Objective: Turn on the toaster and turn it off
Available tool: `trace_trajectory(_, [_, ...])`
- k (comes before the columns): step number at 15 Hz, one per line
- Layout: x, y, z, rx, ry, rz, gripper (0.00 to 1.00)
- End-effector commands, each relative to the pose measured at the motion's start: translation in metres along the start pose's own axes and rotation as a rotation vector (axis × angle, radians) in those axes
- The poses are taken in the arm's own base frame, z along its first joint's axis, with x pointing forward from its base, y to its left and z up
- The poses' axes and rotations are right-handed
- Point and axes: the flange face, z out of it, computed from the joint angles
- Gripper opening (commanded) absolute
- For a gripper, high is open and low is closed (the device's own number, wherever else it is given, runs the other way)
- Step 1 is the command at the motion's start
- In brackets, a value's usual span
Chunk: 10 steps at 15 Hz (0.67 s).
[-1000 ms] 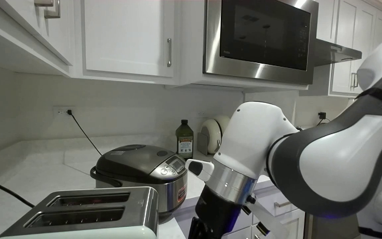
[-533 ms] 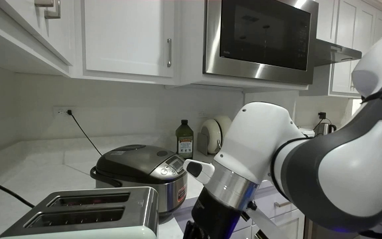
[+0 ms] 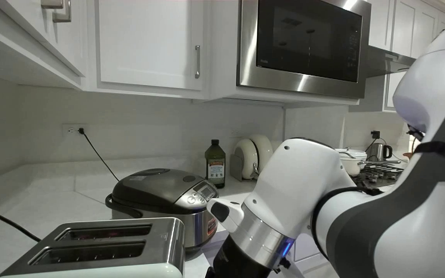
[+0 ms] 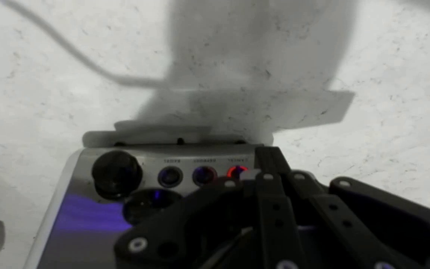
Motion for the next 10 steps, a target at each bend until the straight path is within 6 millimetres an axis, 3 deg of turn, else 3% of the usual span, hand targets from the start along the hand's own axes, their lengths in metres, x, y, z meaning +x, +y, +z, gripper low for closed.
trace_trajectory(1, [0.0024,0.0092,0.0061,-0.042,0.018,-0.004,0.00])
trace_trajectory(10, [0.0064,0.0072,0.0043,-0.078,0.015,0.009,0.00])
